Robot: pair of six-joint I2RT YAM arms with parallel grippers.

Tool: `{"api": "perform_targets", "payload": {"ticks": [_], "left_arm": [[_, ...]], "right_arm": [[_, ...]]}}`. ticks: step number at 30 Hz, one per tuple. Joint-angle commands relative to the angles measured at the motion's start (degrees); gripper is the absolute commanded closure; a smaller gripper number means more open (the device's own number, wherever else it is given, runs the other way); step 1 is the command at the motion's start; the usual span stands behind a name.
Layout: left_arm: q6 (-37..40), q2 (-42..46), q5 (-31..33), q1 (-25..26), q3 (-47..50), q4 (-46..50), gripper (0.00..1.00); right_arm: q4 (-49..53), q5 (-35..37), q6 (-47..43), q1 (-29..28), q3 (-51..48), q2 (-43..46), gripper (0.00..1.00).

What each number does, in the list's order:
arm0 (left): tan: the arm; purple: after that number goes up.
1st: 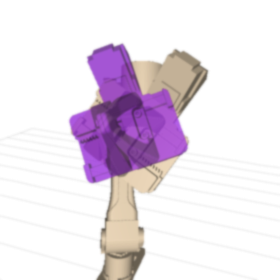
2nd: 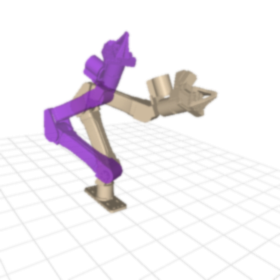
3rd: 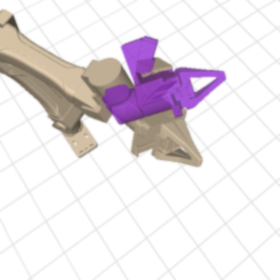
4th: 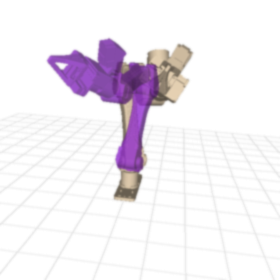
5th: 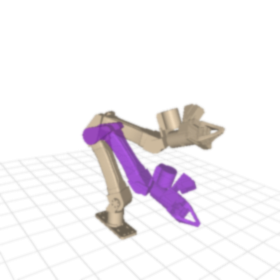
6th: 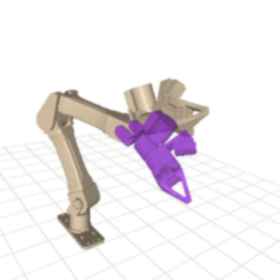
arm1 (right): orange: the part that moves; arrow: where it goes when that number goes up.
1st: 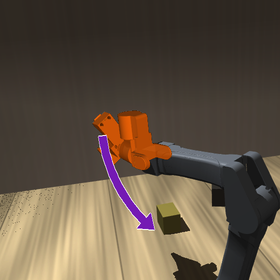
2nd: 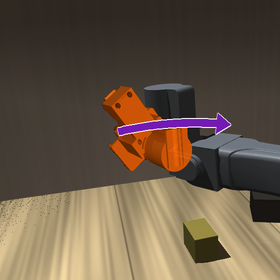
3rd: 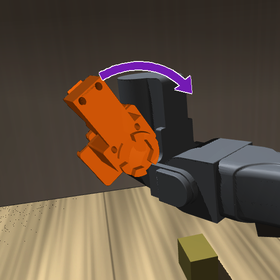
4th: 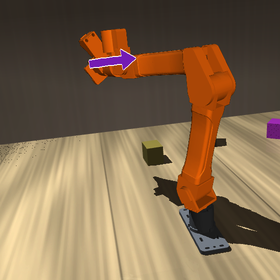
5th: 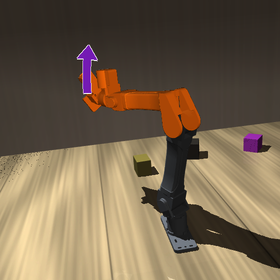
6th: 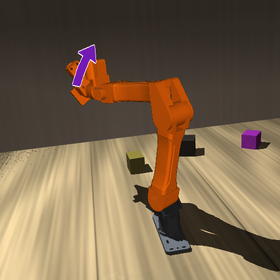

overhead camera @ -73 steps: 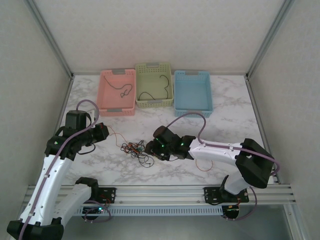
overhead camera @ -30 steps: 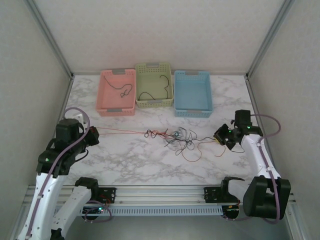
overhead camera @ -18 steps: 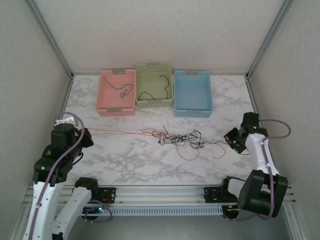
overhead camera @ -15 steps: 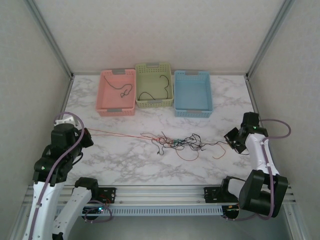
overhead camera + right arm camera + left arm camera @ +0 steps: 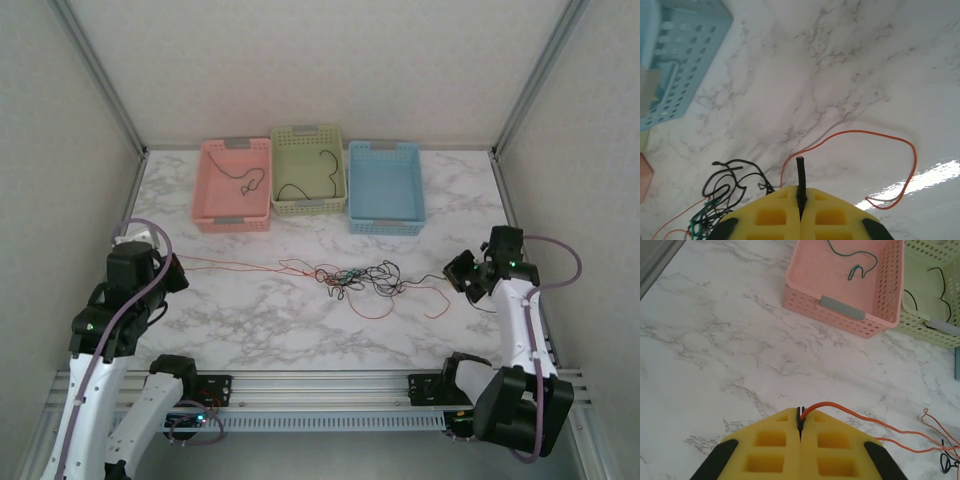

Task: Untangle the cables

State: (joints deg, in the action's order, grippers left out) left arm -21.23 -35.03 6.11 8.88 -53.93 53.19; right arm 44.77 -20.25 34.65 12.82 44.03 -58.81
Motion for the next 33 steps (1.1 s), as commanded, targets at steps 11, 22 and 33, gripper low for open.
{"api": "perform_targets", "payload": {"ticks": [11, 22, 33], "left_arm": [[-2.1, 0.1, -0.4, -0.9, -5.0, 3.8, 1.0], [3.5, 2.0, 8.4, -0.9, -15.6, 13.6, 1.0], [5.1, 4.7, 14.4, -0.9, -19.2, 19.1, 1.0]], "right_arm": [[6.9, -6.4, 4.7, 0.0, 20.7, 2.1, 1.0], [14.5, 6.0, -1.3, 0.1, 39.4, -1.3, 1.0], [18.6, 22.3, -4.3, 1.0, 43.6, -4.1, 1.0]]}}
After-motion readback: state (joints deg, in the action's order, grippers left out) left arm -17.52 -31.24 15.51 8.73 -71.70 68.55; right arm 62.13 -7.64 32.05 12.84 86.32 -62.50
